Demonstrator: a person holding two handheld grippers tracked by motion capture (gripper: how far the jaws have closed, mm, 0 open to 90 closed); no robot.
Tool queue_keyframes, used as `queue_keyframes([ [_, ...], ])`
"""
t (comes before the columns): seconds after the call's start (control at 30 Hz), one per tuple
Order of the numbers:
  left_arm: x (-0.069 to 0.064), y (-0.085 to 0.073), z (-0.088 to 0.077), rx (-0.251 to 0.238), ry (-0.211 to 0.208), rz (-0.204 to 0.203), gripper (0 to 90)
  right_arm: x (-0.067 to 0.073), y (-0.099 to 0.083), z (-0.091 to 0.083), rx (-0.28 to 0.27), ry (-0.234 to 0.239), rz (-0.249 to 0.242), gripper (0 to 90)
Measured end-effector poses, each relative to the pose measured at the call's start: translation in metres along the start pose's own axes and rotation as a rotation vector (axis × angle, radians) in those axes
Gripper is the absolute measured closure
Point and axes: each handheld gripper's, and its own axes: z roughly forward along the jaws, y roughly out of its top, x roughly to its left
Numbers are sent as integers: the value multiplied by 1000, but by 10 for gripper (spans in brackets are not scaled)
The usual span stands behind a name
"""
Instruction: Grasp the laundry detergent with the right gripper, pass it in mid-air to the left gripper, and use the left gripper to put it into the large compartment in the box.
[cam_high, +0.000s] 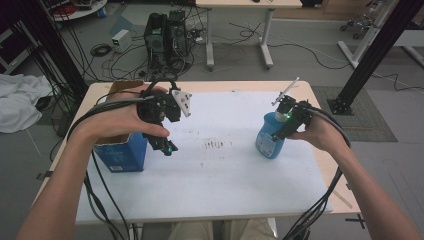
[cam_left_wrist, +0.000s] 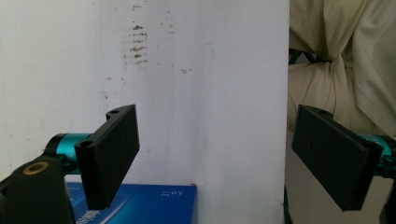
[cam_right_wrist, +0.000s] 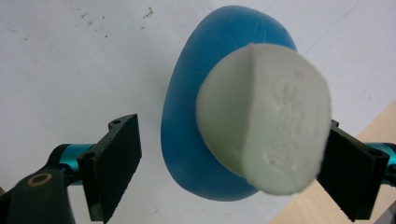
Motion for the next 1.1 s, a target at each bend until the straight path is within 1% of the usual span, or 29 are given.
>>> queue_keyframes([
  [0.03,0,-2,2,-2,-3,-4,153,2,1,4,-13,-4,22,128],
  [0.07,1,-3,4,-2,-6,-3,153,5,-1,10,-67,-26,63,128],
  [0.1,0,-1,0,2,0,0,153,5,-3,13,-77,-24,83,128],
  [0.13,1,-3,4,-1,-5,-3,153,3,1,6,-25,-9,30,128],
  [0.17,0,-3,4,-2,-6,-3,153,4,-5,16,-94,-22,93,128],
  [0.2,1,-3,4,-2,-6,-3,153,5,-3,13,-76,-24,80,128],
  [0.23,1,-3,4,-1,-6,-3,153,5,-4,14,-79,-24,83,128],
  [0.3,1,-3,5,-2,-8,-1,153,4,-7,17,-104,-18,103,128],
  [0.33,1,-3,5,-1,-8,-1,153,4,-9,18,-133,-14,122,128],
  [0.4,1,-3,5,-3,-7,-2,153,5,-5,15,-90,-23,92,128],
  [0.43,1,-3,5,-2,-8,-1,153,4,-6,17,-102,-19,99,128],
  [0.5,1,-3,5,-2,-8,0,153,4,-12,20,-159,-16,133,128],
  [0.53,1,-3,6,-1,-7,-1,153,4,-11,19,-151,-16,128,128],
  [0.6,1,-3,6,-1,-7,-2,153,6,-14,23,-162,-28,144,128],
  [0.63,1,-3,5,2,-8,0,153,5,-13,21,-159,-20,137,128],
  [0.67,1,-3,6,-1,-11,-5,153,5,-13,22,-163,-24,137,128],
  [0.7,1,-3,6,-1,-11,-4,153,6,-15,25,-175,-25,148,128],
  [0.73,1,-3,6,-1,-11,-4,153,6,-15,25,-175,-25,148,128],
  [0.8,1,-3,5,0,-8,0,153,6,-14,24,-169,-27,145,128],
  [0.83,1,-3,5,0,-10,-2,153,4,-12,20,-160,-17,132,128],
  [0.87,1,-3,6,4,-12,-6,153,6,-14,23,-166,-28,144,128],
  [0.9,1,-3,6,4,-13,-7,153,6,-15,28,-170,-23,159,128],
  [1.1,1,-3,6,1,-10,-6,153,6,-15,27,-169,-22,159,129],
])
